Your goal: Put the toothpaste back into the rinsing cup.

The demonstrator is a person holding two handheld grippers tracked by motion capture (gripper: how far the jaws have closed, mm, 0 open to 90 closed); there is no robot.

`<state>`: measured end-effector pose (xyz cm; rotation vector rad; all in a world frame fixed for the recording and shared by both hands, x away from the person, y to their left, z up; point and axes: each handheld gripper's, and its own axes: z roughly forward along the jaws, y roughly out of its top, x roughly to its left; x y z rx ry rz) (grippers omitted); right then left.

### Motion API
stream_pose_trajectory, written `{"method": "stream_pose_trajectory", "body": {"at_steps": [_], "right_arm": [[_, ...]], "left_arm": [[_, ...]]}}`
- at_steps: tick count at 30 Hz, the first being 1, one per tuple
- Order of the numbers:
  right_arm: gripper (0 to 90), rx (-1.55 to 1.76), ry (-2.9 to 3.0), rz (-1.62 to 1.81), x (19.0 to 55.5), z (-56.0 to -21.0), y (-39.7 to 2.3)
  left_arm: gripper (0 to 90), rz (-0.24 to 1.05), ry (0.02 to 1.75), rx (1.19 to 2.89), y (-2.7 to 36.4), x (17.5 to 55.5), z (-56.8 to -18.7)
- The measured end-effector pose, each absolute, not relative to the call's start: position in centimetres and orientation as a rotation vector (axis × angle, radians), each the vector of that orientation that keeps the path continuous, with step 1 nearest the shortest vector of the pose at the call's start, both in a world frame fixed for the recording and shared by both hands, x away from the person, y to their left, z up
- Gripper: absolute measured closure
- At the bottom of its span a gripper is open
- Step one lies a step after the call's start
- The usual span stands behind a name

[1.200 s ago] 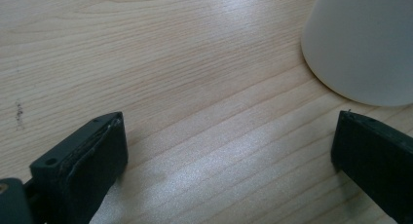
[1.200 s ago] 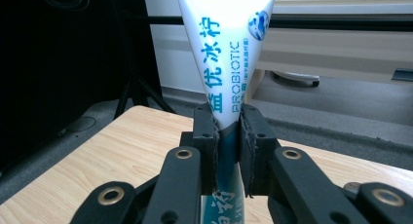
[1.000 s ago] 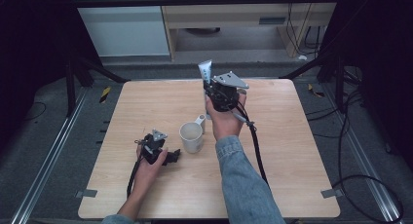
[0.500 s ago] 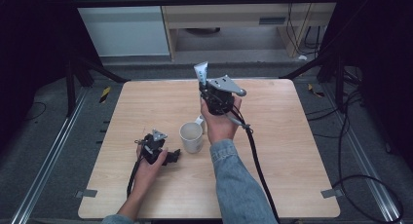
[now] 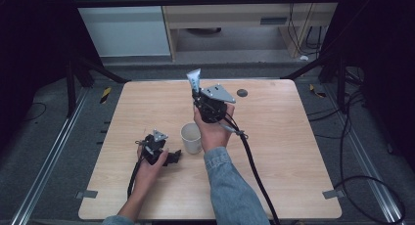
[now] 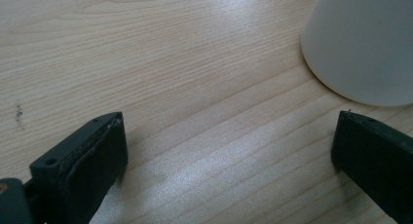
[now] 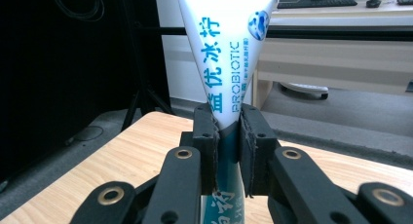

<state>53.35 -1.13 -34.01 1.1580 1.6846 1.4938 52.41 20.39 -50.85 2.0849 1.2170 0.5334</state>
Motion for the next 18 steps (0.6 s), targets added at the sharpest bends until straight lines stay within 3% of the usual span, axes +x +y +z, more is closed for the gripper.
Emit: {"method": "stream_pose_trajectory", "body": {"at_steps": [18], "right_arm": [[78.9,1.176,1.726,1.508,52.5,-35.9,-0.1]], "left_arm": [[0.0,0.533,1.217,2.085,20.4,52.4,-50.9]]}}
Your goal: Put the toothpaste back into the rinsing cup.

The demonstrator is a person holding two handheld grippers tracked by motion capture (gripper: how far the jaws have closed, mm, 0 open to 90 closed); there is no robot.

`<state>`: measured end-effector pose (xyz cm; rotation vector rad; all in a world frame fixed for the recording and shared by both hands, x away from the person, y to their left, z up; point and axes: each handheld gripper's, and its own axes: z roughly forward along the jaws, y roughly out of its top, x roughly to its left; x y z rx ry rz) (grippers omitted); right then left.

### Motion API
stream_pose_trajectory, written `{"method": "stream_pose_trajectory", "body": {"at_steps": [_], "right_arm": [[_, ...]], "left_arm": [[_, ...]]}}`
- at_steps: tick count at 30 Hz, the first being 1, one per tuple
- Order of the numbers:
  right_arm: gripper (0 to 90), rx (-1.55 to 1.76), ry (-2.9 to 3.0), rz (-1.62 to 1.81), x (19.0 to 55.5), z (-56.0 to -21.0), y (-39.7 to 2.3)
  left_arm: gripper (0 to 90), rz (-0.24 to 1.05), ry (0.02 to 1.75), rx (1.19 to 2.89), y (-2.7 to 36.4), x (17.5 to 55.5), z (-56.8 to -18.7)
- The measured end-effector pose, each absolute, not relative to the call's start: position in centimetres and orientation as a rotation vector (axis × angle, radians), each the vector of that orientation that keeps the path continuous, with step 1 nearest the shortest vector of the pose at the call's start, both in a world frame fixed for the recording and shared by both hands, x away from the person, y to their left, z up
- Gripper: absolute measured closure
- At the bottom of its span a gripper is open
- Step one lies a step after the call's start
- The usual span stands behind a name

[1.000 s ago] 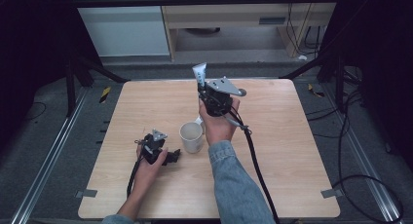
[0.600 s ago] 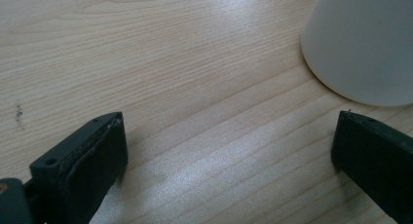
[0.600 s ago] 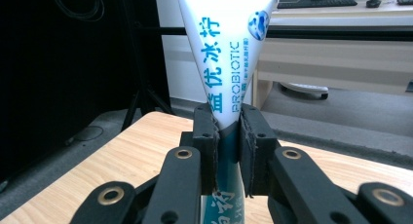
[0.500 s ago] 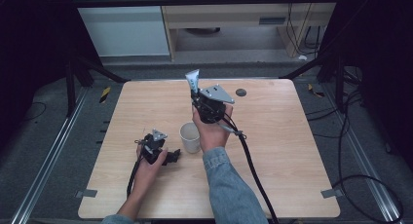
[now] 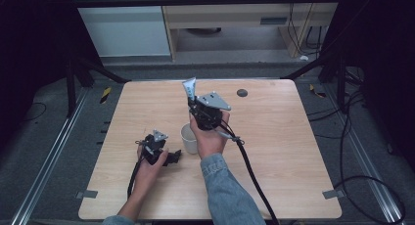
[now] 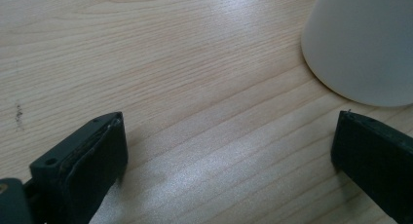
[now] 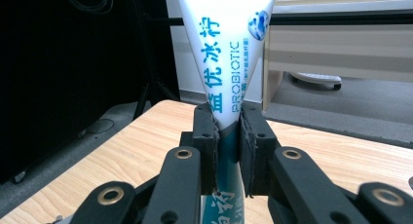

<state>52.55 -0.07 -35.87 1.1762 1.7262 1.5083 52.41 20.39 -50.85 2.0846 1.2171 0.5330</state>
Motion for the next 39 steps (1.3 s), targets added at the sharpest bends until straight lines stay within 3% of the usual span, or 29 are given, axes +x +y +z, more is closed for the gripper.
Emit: {"method": "stream_pose_trajectory", "body": {"at_steps": [39], "right_arm": [[78.8,1.193,1.786,1.478,51.9,-39.4,1.0]], "left_arm": [[0.0,0.534,1.219,2.082,20.4,52.4,-50.9]]}}
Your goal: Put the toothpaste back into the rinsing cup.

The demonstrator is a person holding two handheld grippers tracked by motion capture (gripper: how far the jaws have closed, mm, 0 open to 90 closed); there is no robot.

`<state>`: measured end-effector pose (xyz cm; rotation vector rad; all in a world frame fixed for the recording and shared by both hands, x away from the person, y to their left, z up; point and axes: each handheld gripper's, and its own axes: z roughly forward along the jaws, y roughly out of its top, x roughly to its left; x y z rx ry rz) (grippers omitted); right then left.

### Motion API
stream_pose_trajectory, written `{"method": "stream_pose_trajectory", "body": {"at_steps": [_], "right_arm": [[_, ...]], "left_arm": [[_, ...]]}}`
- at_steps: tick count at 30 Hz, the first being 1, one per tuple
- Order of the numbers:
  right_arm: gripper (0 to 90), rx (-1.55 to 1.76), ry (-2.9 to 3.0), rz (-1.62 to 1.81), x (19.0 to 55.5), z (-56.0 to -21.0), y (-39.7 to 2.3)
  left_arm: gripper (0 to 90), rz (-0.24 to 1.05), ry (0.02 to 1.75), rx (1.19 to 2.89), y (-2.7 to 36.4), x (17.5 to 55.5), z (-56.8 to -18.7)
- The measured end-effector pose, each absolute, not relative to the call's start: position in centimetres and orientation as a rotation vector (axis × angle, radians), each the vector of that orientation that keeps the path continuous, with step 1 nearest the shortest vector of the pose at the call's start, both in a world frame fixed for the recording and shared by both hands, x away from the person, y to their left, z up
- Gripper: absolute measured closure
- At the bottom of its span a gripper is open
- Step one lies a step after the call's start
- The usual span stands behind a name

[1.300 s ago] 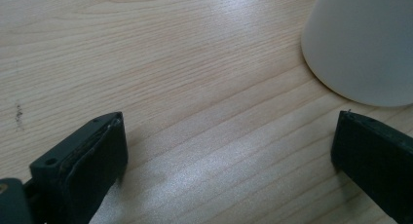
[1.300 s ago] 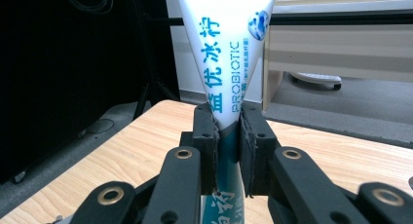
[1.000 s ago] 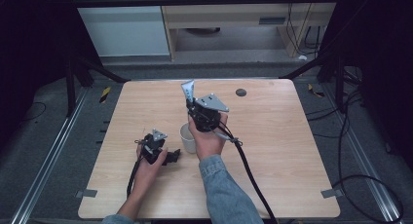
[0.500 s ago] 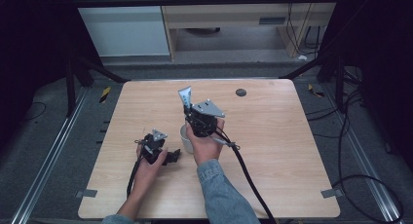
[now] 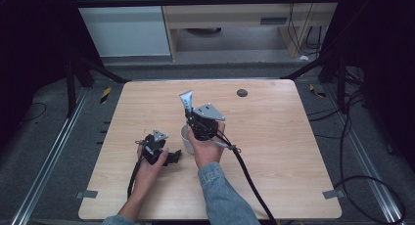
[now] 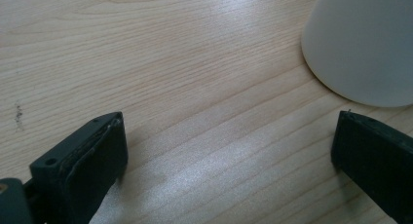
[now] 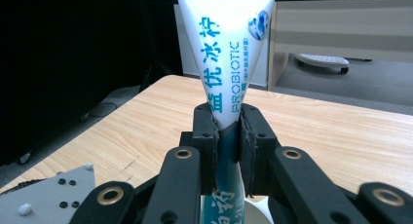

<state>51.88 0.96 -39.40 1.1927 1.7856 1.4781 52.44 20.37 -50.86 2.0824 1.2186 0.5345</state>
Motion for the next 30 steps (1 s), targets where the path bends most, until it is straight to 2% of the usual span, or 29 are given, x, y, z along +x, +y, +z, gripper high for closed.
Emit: {"method": "stream_pose_trajectory", "body": {"at_steps": [30], "right_arm": [[78.7,1.249,1.830,1.445,52.3,-42.0,1.0]], "left_arm": [[0.0,0.535,1.218,2.083,20.4,52.4,-50.9]]}}
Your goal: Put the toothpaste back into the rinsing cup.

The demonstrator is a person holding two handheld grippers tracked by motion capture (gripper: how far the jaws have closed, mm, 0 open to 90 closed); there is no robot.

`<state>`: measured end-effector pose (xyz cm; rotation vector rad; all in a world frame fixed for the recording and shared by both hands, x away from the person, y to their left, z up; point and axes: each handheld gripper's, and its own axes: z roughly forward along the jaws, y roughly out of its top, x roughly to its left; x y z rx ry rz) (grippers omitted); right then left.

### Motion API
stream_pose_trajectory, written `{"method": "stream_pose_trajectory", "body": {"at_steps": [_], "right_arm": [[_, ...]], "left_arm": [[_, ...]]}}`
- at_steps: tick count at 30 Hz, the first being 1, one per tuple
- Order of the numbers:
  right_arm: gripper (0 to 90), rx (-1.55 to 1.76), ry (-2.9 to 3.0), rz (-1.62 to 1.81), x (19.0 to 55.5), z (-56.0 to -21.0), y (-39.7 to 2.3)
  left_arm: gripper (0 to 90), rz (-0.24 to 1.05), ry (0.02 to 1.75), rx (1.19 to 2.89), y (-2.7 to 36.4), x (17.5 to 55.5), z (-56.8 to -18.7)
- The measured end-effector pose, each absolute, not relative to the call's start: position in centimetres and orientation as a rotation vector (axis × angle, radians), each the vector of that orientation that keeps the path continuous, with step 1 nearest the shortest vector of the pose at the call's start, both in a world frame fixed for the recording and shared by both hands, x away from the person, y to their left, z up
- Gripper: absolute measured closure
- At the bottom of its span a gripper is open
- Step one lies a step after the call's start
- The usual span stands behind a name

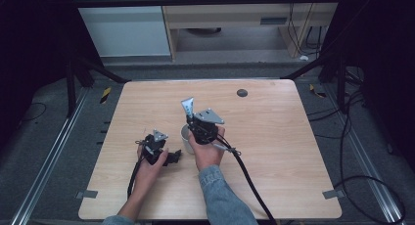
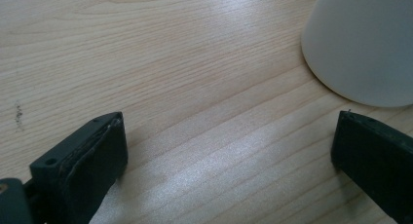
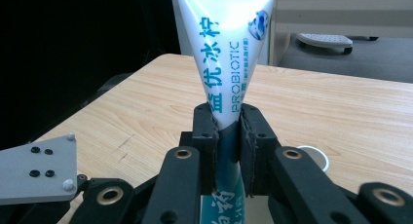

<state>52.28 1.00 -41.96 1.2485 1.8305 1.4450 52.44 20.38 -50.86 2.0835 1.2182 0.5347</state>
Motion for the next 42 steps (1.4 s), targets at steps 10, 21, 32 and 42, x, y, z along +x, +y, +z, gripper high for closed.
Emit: {"method": "stream_pose_trajectory", "body": {"at_steps": [10,21,32,42], "right_arm": [[78.7,1.268,1.836,1.439,52.4,-42.5,0.8],[78.7,1.285,1.844,1.441,52.4,-43.1,0.7],[78.3,1.288,1.844,1.444,52.3,-43.1,0.5],[77.1,1.307,1.850,1.463,52.7,-43.1,0.2]], "left_arm": [[0.0,0.533,1.221,2.082,20.4,52.4,-50.9],[0.0,0.533,1.218,2.086,20.4,52.4,-50.9],[0.0,0.532,1.219,2.085,20.4,52.4,-50.9],[0.0,0.532,1.219,2.085,20.4,52.4,-50.9]]}}
